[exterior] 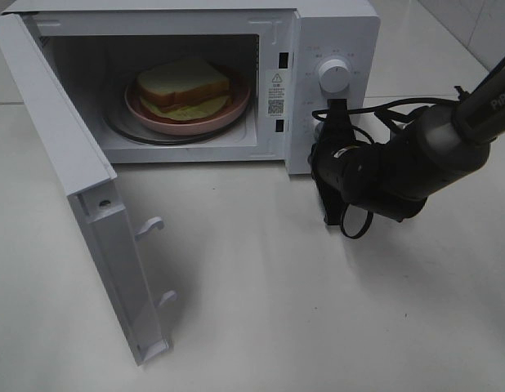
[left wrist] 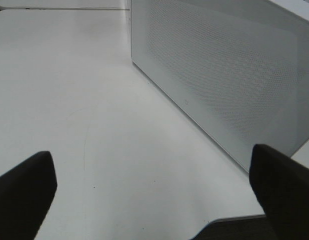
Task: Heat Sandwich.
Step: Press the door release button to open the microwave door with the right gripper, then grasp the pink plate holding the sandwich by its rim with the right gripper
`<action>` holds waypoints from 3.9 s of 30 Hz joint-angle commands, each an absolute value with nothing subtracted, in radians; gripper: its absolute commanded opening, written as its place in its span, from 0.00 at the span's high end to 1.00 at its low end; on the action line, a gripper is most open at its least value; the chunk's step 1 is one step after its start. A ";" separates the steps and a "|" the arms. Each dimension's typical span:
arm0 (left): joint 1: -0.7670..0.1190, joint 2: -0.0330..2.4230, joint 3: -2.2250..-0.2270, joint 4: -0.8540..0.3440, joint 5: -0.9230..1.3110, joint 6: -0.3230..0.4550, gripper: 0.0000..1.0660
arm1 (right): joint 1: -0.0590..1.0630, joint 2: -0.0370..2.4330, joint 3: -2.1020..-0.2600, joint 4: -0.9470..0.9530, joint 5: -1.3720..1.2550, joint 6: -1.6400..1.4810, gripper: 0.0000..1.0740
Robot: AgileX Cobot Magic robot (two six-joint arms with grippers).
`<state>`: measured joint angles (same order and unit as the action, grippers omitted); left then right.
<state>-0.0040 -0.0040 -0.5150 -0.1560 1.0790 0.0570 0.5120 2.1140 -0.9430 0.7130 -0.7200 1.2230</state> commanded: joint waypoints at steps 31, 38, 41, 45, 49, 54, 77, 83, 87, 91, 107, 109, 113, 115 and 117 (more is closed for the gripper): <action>0.000 -0.021 -0.514 -0.160 1.073 0.054 0.08 | 0.588 1.722 -0.579 0.474 -0.604 1.179 0.98; 0.000 -0.021 -0.514 -0.160 1.073 0.054 0.08 | 0.585 1.638 -0.575 0.378 -0.462 1.050 0.98; 0.000 -0.021 -0.514 -0.160 1.073 0.054 0.08 | 0.585 1.614 -0.576 0.333 -0.432 1.025 0.98; 0.000 -0.021 -0.514 -0.160 1.073 0.054 0.08 | 0.581 1.570 -0.577 0.233 -0.323 0.993 0.98; 0.000 -0.021 -0.514 -0.160 1.073 0.054 0.08 | 0.552 1.542 -0.578 0.153 -0.231 0.972 0.98; 0.000 -0.021 -0.514 -0.160 1.073 0.054 0.08 | 0.538 1.509 -0.621 0.017 -0.062 0.926 0.98; 0.000 -0.021 -0.514 -0.160 1.073 0.054 0.08 | 0.541 1.504 -0.971 -0.070 0.701 -0.172 0.95; 0.000 -0.021 -0.514 -0.160 1.073 0.054 0.08 | 0.541 1.504 -1.007 -0.021 0.814 -0.686 0.94; 0.000 -0.021 -0.514 -0.160 1.073 0.054 0.08 | 0.541 1.504 -1.007 -0.015 0.884 -1.141 0.94; 0.000 -0.021 -0.514 -0.160 1.073 0.054 0.08 | 0.541 1.504 -1.007 -0.015 0.863 -1.413 0.93; 0.000 -0.021 -0.514 -0.160 1.073 0.054 0.08 | 0.541 1.504 -1.007 -0.019 0.793 -1.461 0.81; 0.000 -0.021 -0.514 -0.160 1.073 0.054 0.08 | 0.541 1.504 -1.007 -0.015 0.749 -1.421 0.63; 0.000 -0.021 -0.514 -0.160 1.073 0.054 0.08 | 0.541 1.504 -1.007 -0.015 0.688 -1.343 0.33; 0.000 -0.021 -0.514 -0.160 1.073 0.054 0.08 | 0.541 1.504 -1.007 -0.015 0.654 -1.333 0.17; 0.000 -0.021 -0.514 -0.160 1.073 0.054 0.08 | 0.541 1.504 -1.007 -0.015 0.648 -1.330 0.06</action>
